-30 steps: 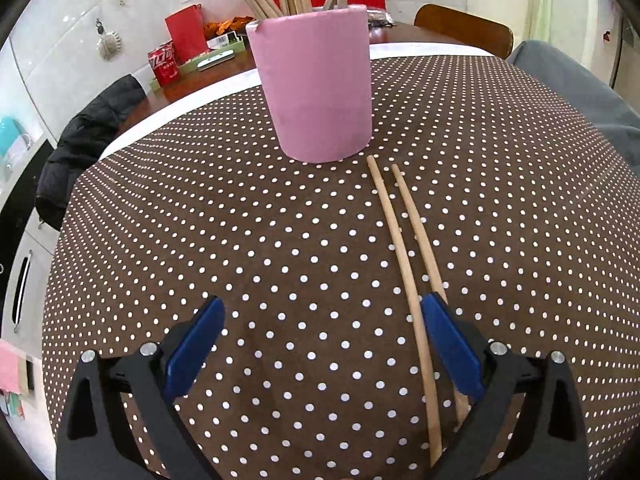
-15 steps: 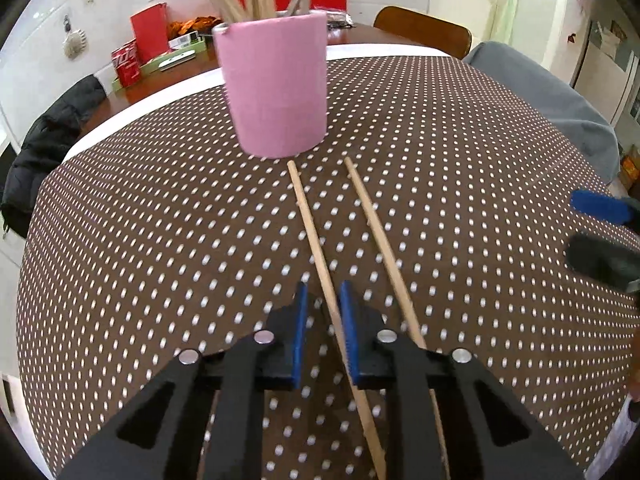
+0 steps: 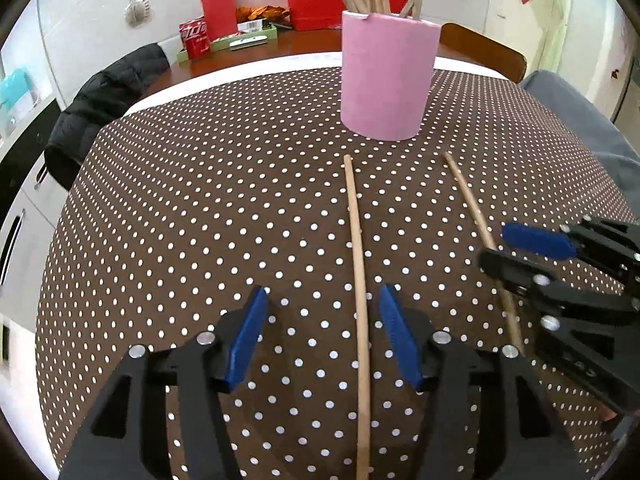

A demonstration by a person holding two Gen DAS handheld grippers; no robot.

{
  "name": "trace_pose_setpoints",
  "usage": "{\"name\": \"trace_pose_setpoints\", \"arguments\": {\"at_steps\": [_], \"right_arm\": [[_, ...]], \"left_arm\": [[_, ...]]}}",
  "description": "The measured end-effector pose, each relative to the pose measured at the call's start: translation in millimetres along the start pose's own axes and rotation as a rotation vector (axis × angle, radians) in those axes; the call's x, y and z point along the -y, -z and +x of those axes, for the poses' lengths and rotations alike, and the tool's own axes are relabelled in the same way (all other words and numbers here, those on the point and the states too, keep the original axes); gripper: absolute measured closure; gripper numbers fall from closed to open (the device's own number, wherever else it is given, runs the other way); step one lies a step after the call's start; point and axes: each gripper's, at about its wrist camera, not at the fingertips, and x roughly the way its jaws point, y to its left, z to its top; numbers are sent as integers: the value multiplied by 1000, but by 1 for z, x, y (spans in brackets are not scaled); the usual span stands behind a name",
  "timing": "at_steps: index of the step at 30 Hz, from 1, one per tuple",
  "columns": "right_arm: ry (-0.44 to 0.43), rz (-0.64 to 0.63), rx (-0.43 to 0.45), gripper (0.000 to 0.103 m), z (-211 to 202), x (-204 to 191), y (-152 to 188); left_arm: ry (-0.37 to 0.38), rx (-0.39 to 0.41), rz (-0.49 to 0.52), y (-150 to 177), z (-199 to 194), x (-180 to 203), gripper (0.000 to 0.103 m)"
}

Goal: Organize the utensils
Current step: 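Close the left tool on one chopstick while the right tool grasps another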

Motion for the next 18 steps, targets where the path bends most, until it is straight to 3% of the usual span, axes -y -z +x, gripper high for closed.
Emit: {"name": "trace_pose_setpoints", "arguments": {"at_steps": [5,11,15,16,18], "right_arm": [[-62,-87,-42,81,-24,18,21],[-65,-5,-64,81,-22,36,13],[-2,-1,-69,82,-5,23,-3],[1,-24,-69,90,-3,18,-6],[-44,-48,-73,93,-1,11,-8]], "left_arm": [[-9,-7,34,-14,8,4,45],[-40,-38,89,-34,12,25,46],[32,-65,118,-36,10,34,84],[40,-68,129,-36,10,38,97],[14,-65,152,-37,10,46,97]]}}
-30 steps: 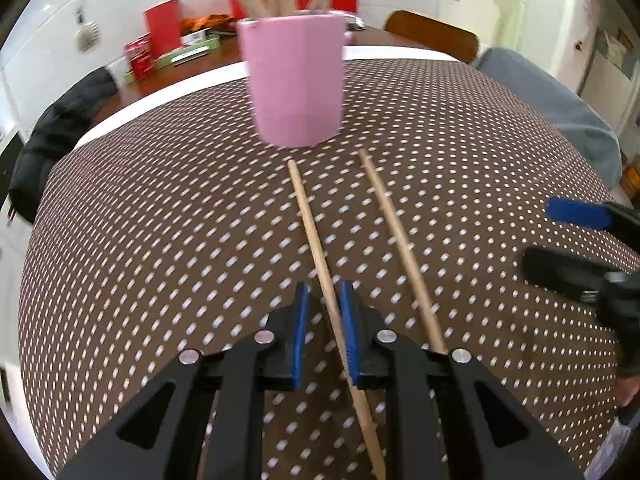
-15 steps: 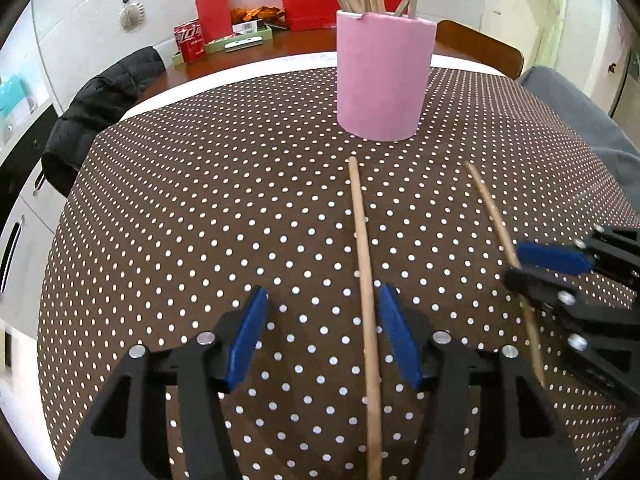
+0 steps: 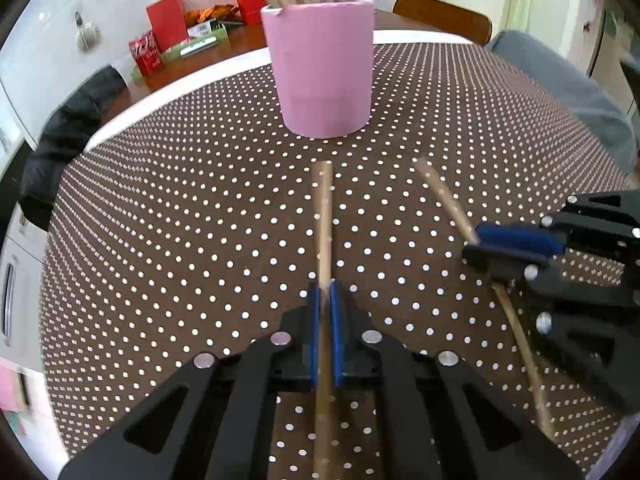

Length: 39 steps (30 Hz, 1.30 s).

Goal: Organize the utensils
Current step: 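Close the left tool on one chopstick while the right tool grasps another, then lift both held chopsticks over the pink cup and lower them in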

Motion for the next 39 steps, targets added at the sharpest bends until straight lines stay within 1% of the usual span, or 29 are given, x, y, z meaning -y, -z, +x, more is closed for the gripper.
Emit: {"name": "trace_pose_setpoints", "arguments": {"at_steps": [1,3,7,9,10,11,12,13,14,16,17,18,19,20,21,22,24,25,27,29,31,34,35,36,37,39], "right_arm": [[-52,-22,-1,96,-1,-3,0],[-122,-50,-1,97,-3,-6,4],[-150,-111,-22,96,-8,-2,10],[-119,-101,-34,96,-8,3,7],[-120,-98,-35,96,-7,4,4],[-118,-94,-37,96,-5,4,2],[-111,-93,-40,96,-5,3,-1],[-104,-95,-41,95,-3,4,-3],[-92,-100,-43,95,-3,1,-5],[-77,-99,-50,95,-1,-3,-8],[-71,-104,-51,95,0,-5,-8],[-65,-117,-49,96,0,-7,-8],[-69,-111,-47,97,1,-7,-7],[-77,-98,-44,97,0,-6,-6],[-92,-74,-37,97,2,-8,-2],[-114,-45,-13,97,-2,-2,0],[-144,-5,21,97,-10,7,5],[-164,20,54,97,-17,14,8],[-200,54,106,97,-29,24,10],[-252,102,188,97,-44,38,12],[-286,134,256,97,-55,48,11],[-299,167,352,97,-69,58,12],[-304,181,383,97,-74,61,13],[-309,190,408,97,-78,63,12],[-310,198,431,97,-83,61,13],[-316,206,479,97,-91,64,10]], "left_arm": [[7,3,-10,2,0,0,97],[53,9,-66,3,-2,-5,97],[38,15,-79,12,-4,-7,97],[20,12,-57,13,-4,-4,97],[13,9,-49,14,-4,-3,95],[-2,4,-37,12,-4,-1,91],[-47,0,-28,9,-3,-1,76],[-67,0,-27,8,-1,-2,65],[-73,1,-27,6,1,-6,64],[-37,0,-37,4,3,-12,64],[-25,-1,-34,3,4,-14,64],[-2,-1,-28,2,5,-16,72],[42,-4,-26,-5,10,-22,93],[68,-6,-29,-6,10,-23,97],[52,-3,-22,-5,10,-21,97],[45,3,-19,-4,10,-20,97],[68,22,-51,1,6,-21,98],[76,43,-64,9,-1,-17,98],[83,93,-88,13,-14,-17,98],[92,156,-113,14,-31,-19,98],[104,237,-151,11,-52,-22,98],[107,371,-195,8,-83,-26,98],[109,405,-202,8,-91,-24,98],[114,465,-210,8,-104,-25,98],[119,507,-211,9,-112,-24,98],[120,567,-217,9,-124,-22,98]]}}
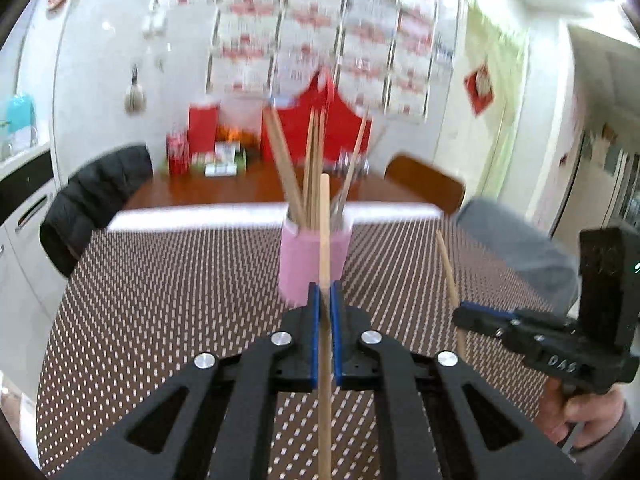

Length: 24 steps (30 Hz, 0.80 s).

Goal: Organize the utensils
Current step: 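Lift both held chopsticks over the pink cup and lower them in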

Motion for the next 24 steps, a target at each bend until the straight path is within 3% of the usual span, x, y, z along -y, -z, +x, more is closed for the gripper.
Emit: {"name": "trace_pose_setpoints", "arguments": {"at_steps": [4,17,24], "right_arm": [[-7,-3,54,97,-12,0,-11],[-18,-66,134,97,-21,-18,-51],[-15,-104,202,97,-23,-29,-90]], "left_arm": [[6,93,-14,-10,-13,9,98],[28,190,-64,-31,-22,5,98],[63,287,-78,-71,-17,2,98]]}}
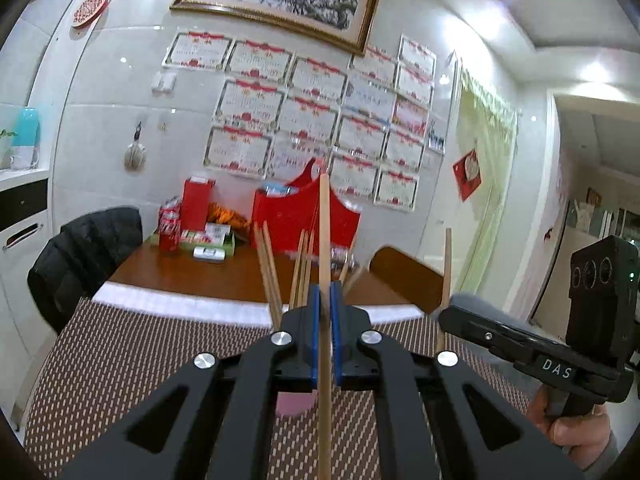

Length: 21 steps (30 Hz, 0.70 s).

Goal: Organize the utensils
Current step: 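Lift both held chopsticks over the pink cup and lower them in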

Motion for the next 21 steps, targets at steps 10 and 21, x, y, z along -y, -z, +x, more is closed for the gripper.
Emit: {"name": "trace_pose_setpoints", "arguments": {"at_steps": [10,21], "right_arm": [[17,-66,106,97,36,2,-83],[60,-36,102,97,108,42,-107]], "left_arm": [[5,121,6,-57,61,0,98],[31,144,-65,-57,138,-21,98]]}}
